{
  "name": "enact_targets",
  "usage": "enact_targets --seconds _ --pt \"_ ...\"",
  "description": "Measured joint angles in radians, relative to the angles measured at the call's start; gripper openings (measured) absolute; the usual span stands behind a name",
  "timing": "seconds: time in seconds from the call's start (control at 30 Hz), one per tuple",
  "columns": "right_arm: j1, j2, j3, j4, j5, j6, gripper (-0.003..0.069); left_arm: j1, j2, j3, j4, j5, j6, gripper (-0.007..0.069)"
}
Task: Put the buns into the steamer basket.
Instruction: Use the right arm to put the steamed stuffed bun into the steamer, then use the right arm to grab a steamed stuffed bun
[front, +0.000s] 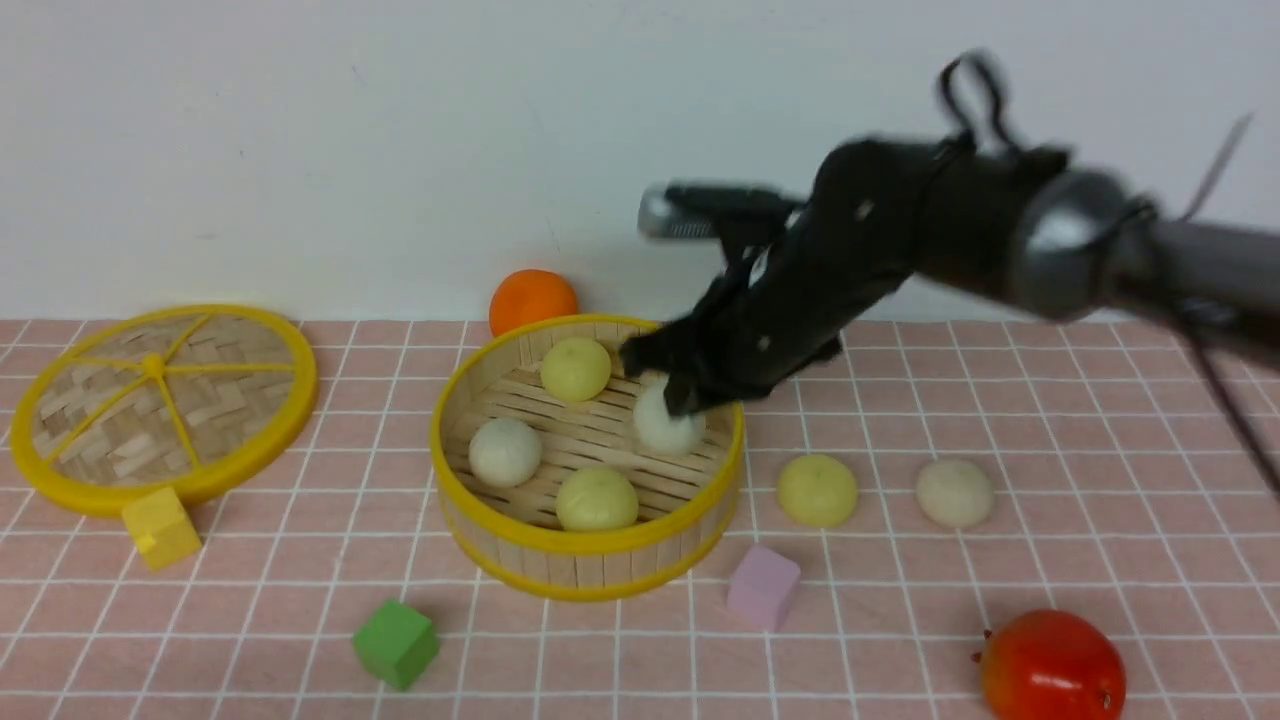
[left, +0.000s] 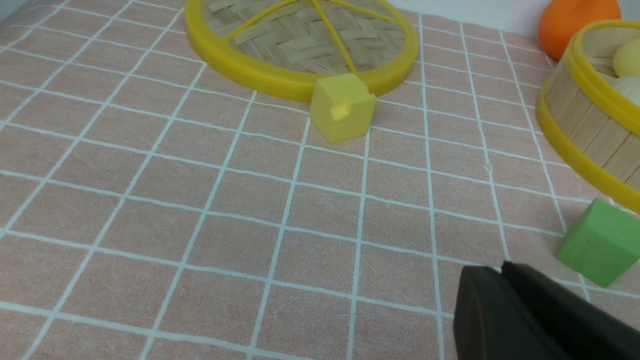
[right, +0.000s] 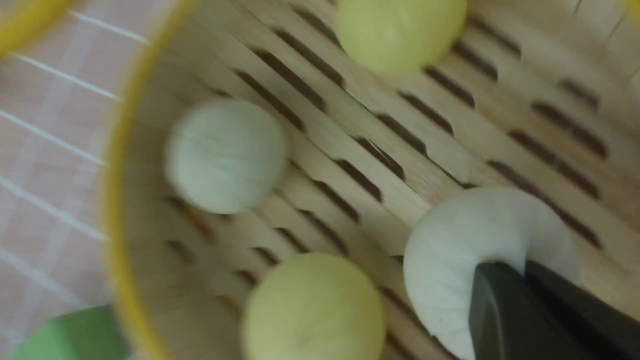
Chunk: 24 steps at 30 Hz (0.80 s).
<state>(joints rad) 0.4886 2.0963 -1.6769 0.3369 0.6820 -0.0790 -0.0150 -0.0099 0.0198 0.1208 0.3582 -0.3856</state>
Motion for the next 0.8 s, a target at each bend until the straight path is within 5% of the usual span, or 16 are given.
enact_targets --seconds 0.2,0.33,0.43,0.53,0.8 --pt "0.0 0.042 -0.003 0.006 -0.009 0.029 0.0067 0.0 0.0 0.0 0.0 0.0 0.0 0.0083" --pt "-0.002 0.028 -0.024 -0.008 0.032 0.032 0.0171 0.0 0.0 0.0 0.002 0.0 0.0 0.0092" --pt "-0.009 0.002 -0.085 -0.066 0.137 0.047 0.0322 0.0 0.0 0.0 0.003 0.0 0.0 0.0097" --pt "-0.019 -0.03 -0.115 -0.134 0.207 0.068 0.0369 0.0 0.0 0.0 0.003 0.0 0.0 0.0097" --pt "-0.088 -0.03 -0.07 -0.247 0.36 0.17 0.027 0.0 0.0 0.0 0.003 0.001 0.0 0.0097"
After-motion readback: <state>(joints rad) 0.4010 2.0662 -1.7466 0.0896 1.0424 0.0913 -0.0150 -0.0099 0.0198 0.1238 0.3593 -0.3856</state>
